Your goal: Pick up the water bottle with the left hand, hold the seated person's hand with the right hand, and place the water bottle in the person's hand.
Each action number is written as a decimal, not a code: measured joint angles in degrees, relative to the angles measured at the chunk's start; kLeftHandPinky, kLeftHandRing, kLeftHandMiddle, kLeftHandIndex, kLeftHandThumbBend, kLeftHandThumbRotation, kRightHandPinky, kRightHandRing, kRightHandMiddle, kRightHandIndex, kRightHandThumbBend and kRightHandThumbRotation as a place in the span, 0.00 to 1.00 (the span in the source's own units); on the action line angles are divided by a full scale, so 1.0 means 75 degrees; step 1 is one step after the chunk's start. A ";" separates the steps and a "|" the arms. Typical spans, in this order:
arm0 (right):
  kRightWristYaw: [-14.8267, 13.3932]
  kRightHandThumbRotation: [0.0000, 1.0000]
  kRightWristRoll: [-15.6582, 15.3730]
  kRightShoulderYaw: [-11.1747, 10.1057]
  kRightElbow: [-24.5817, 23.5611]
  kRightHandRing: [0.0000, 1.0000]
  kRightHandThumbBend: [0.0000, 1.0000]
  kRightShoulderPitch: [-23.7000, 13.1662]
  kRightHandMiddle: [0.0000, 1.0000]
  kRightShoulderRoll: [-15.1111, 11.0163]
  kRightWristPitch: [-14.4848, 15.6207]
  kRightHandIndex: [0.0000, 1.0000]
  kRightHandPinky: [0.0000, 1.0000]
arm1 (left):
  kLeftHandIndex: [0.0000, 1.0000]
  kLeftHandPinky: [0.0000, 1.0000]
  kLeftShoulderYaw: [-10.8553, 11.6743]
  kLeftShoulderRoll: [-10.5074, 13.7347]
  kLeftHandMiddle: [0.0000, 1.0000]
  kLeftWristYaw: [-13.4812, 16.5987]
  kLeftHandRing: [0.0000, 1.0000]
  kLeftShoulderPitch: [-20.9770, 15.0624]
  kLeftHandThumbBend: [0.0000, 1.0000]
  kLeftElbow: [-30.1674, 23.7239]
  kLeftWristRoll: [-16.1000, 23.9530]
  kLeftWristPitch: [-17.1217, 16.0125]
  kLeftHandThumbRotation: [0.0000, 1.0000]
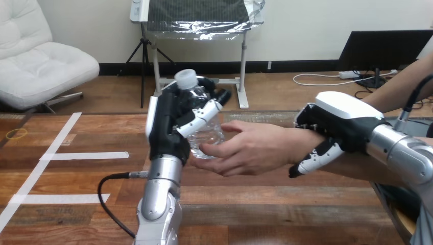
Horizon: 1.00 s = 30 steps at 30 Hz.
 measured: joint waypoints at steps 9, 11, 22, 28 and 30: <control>0.0069 0.22 -0.0056 0.0008 -0.0254 0.26 0.78 -0.0008 0.33 0.0172 0.0249 0.31 0.22 | 0.42 0.31 -0.0170 -0.0029 0.41 -0.0030 0.35 -0.0053 0.65 0.0032 0.0048 -0.0001 0.00; 0.0101 0.22 -0.0062 0.0008 -0.0314 0.26 0.78 -0.0008 0.33 0.0192 0.0304 0.31 0.22 | 0.42 0.31 -0.0212 -0.0033 0.40 -0.0024 0.35 -0.0064 0.66 0.0033 0.0061 -0.0002 0.00; 0.0177 0.22 -0.0100 0.0009 -0.0434 0.27 0.78 -0.0011 0.33 0.0267 0.0424 0.31 0.23 | 0.41 0.31 -0.0256 -0.0049 0.40 0.0088 0.35 -0.0078 0.69 0.0115 0.0099 -0.0167 0.00; 0.0231 0.25 -0.0148 0.0009 -0.0441 0.29 0.77 -0.0012 0.35 0.0284 0.0439 0.33 0.24 | 0.41 0.31 -0.0255 -0.0079 0.40 0.0088 0.35 -0.0109 0.69 0.0245 0.0028 -0.0220 0.00; 0.0254 0.26 -0.0173 0.0010 -0.0443 0.30 0.77 -0.0012 0.36 0.0289 0.0462 0.34 0.25 | 0.41 0.31 -0.0255 -0.0094 0.40 0.0087 0.35 -0.0121 0.70 0.0291 -0.0013 -0.0220 0.00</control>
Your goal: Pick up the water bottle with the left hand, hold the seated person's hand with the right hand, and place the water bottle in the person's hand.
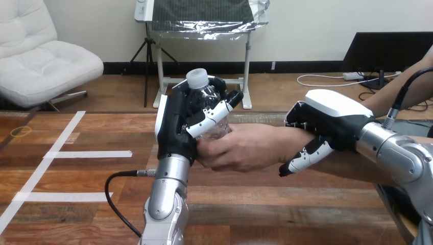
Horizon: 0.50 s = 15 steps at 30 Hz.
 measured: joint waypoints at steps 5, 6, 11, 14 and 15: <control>0.0040 0.27 -0.0013 0.0000 -0.0004 0.33 0.78 -0.0001 0.38 0.0013 0.0093 0.36 0.28 | 0.41 0.31 0.0000 -0.0035 0.40 -0.0012 0.36 -0.0029 0.70 0.0095 -0.0176 0.0011 0.00; 0.0044 0.27 -0.0014 0.0000 -0.0006 0.33 0.78 -0.0002 0.38 0.0014 0.0109 0.36 0.28 | 0.42 0.31 0.0000 -0.0044 0.40 -0.0021 0.36 -0.0037 0.70 0.0108 -0.0211 0.0018 0.00; 0.0055 0.27 -0.0017 -0.0001 -0.0018 0.34 0.79 -0.0006 0.39 0.0017 0.0188 0.37 0.29 | 0.41 0.31 -0.0001 -0.0076 0.40 -0.0059 0.36 -0.0066 0.70 0.0133 -0.0386 0.0067 0.00; 0.0055 0.27 -0.0017 -0.0001 -0.0020 0.34 0.78 -0.0017 0.39 0.0017 0.0208 0.36 0.29 | 0.41 0.31 -0.0006 -0.0082 0.40 -0.0093 0.36 -0.0071 0.69 0.0133 -0.0476 0.0095 0.00; 0.0055 0.27 -0.0017 -0.0001 -0.0022 0.34 0.78 -0.0019 0.39 0.0017 0.0210 0.36 0.29 | 0.41 0.31 -0.0008 -0.0082 0.40 -0.0102 0.36 -0.0072 0.69 0.0133 -0.0498 0.0102 0.00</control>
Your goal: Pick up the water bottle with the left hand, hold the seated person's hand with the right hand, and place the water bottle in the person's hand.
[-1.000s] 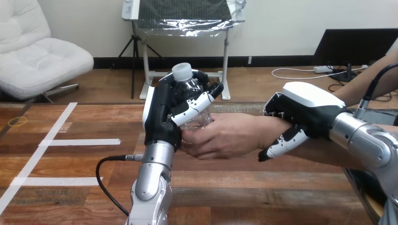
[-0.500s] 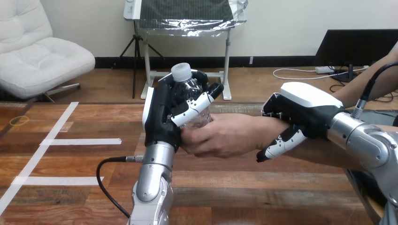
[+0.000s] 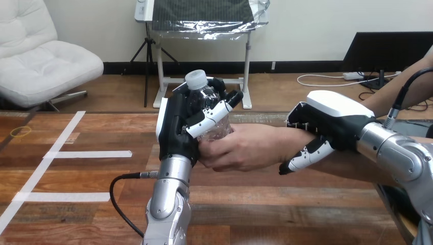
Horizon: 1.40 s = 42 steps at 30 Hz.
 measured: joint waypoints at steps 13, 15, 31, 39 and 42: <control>0.0000 0.25 0.0005 -0.0001 -0.0009 0.33 0.78 -0.0002 0.38 -0.0002 -0.0031 0.35 0.28 | 0.41 0.30 -0.0034 -0.0005 0.41 -0.0098 0.35 -0.0003 0.68 -0.0011 -0.0064 0.0014 0.00; 0.0000 0.25 0.0016 -0.0002 -0.0009 0.32 0.78 -0.0001 0.37 -0.0005 -0.0034 0.35 0.28 | 0.42 0.30 -0.0035 -0.0005 0.41 -0.0130 0.35 -0.0003 0.68 -0.0016 -0.0075 0.0015 0.00; 0.0214 0.48 0.0173 -0.0036 -0.0141 0.47 0.88 0.0013 0.53 -0.0157 0.0060 0.56 0.37 | 0.72 0.50 -0.0068 0.0028 0.67 -0.0474 0.64 0.0031 0.81 -0.0470 -0.0255 0.0566 0.34; 0.0538 0.61 0.0358 -0.0125 -0.0359 0.64 0.96 0.0062 0.67 -0.0240 0.0148 0.71 0.50 | 0.80 0.63 -0.0327 0.0225 0.76 -0.0482 0.75 0.0232 0.80 -0.1084 0.0144 0.0717 0.57; 0.0626 0.65 0.0469 -0.0173 -0.0469 0.69 0.98 0.0103 0.71 -0.0269 0.0154 0.74 0.53 | 0.80 0.65 -0.0424 0.0310 0.78 -0.0520 0.77 0.0323 0.76 -0.1334 0.0220 0.0764 0.61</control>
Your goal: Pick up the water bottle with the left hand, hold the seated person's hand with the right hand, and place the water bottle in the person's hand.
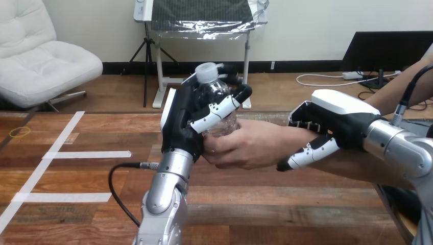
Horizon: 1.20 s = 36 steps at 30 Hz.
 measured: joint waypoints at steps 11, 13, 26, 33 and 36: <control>0.0024 0.74 0.0266 -0.0288 -0.0448 0.79 1.00 0.0338 0.80 -0.0155 -0.0089 0.82 0.60 | 0.81 0.91 -0.0328 0.0275 0.83 -0.0010 0.85 0.0557 0.74 -0.1121 0.0275 0.0194 0.80; 0.0024 0.75 0.0305 -0.0354 -0.0535 0.79 1.00 0.0416 0.81 -0.0183 -0.0081 0.83 0.60 | 0.82 0.94 -0.0377 0.0330 0.84 -0.0004 0.86 0.0678 0.74 -0.1289 0.0363 0.0196 0.82; 0.0227 0.78 0.0578 -0.0746 -0.1299 0.85 1.00 0.1093 0.88 -0.0259 0.0267 0.91 0.65 | 0.81 1.00 -0.0489 0.0526 0.87 0.0277 0.93 0.1654 0.71 -0.2358 0.0823 0.0257 0.86; 0.0357 0.76 0.0933 -0.0941 -0.1469 0.89 1.00 0.1348 0.91 -0.0287 0.0269 0.94 0.77 | 0.80 1.00 -0.0438 0.0568 0.86 0.0361 0.91 0.2014 0.66 -0.3045 0.0779 0.0581 0.85; 0.0410 0.76 0.1075 -0.1044 -0.1522 0.90 1.00 0.1459 0.92 -0.0305 0.0248 0.94 0.83 | 0.80 1.00 -0.0387 0.0580 0.86 0.0381 0.90 0.2155 0.65 -0.3366 0.0750 0.0726 0.85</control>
